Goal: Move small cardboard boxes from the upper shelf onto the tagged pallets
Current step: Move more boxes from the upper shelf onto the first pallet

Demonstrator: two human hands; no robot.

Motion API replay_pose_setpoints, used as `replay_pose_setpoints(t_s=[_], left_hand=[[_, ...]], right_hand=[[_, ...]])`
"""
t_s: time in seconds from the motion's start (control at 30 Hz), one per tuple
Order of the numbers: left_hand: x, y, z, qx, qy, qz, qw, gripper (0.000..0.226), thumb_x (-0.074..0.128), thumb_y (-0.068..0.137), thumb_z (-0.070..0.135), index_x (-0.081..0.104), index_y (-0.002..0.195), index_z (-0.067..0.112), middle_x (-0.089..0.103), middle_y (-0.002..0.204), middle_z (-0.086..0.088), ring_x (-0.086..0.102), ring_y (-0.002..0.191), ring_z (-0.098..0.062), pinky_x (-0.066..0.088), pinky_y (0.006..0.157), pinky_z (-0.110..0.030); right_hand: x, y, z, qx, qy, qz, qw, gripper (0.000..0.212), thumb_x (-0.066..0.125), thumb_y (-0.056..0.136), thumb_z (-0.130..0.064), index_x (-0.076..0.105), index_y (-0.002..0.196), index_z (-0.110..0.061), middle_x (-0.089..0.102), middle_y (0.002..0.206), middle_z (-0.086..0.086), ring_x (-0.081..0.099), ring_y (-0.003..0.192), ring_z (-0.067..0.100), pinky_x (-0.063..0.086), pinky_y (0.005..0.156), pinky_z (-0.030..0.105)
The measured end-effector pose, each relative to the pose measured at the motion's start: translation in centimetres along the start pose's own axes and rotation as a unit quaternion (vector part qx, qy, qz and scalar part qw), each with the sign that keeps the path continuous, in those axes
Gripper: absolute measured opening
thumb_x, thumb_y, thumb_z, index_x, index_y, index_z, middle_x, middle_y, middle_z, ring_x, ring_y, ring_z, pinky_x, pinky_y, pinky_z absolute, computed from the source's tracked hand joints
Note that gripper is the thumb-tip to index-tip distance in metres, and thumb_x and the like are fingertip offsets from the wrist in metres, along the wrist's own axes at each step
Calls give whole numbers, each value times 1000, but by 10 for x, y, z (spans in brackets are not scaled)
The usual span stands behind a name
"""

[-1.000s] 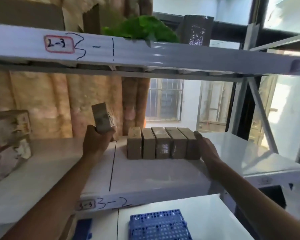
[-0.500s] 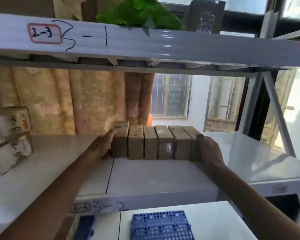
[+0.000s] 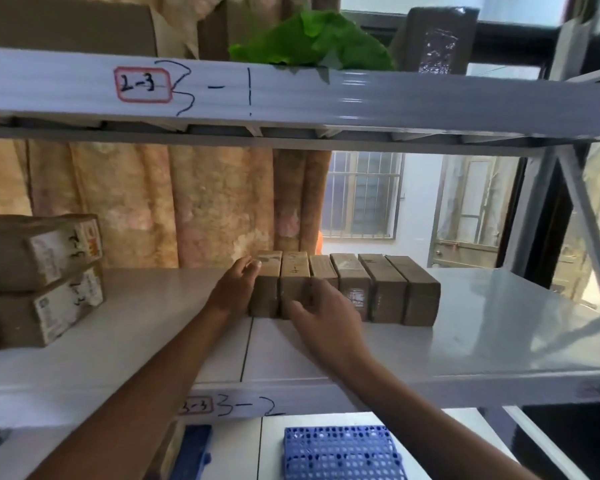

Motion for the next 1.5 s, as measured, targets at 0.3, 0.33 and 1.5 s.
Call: replay_pose_setpoints(t_s=[0.3, 0.33, 1.5], left_hand=[[3, -5, -8, -14, 86, -1, 996, 86, 27, 83, 82, 43, 148, 28, 58, 143, -6, 56, 126, -28, 43, 103, -44], [2, -4, -10, -21, 92, 5, 996, 85, 25, 83, 82, 48, 144, 27, 62, 135, -7, 60, 118, -28, 45, 100, -44], [-96, -267, 43, 254, -218, 73, 939, 57, 63, 89, 36, 47, 144, 42, 50, 129, 20, 56, 120, -10, 50, 95, -22]], right_hand=[[31, 33, 14, 88, -6, 27, 996, 57, 55, 90, -57, 60, 132, -19, 60, 124, 3, 60, 109, 24, 55, 95, 49], [32, 38, 14, 99, 2, 34, 995, 56, 55, 90, -58, 61, 129, -19, 60, 122, 3, 61, 108, 23, 55, 94, 49], [-3, -166, -92, 45, 329, 93, 939, 52, 76, 93, -26, 54, 140, -27, 72, 121, -6, 71, 107, 8, 61, 83, 26]])
Point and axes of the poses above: each hand's wrist, its own y-axis towards the middle knuckle, its own x-axis out of the palm, z = x × y, the point moved 7 cm from there along y, towards the middle knuckle
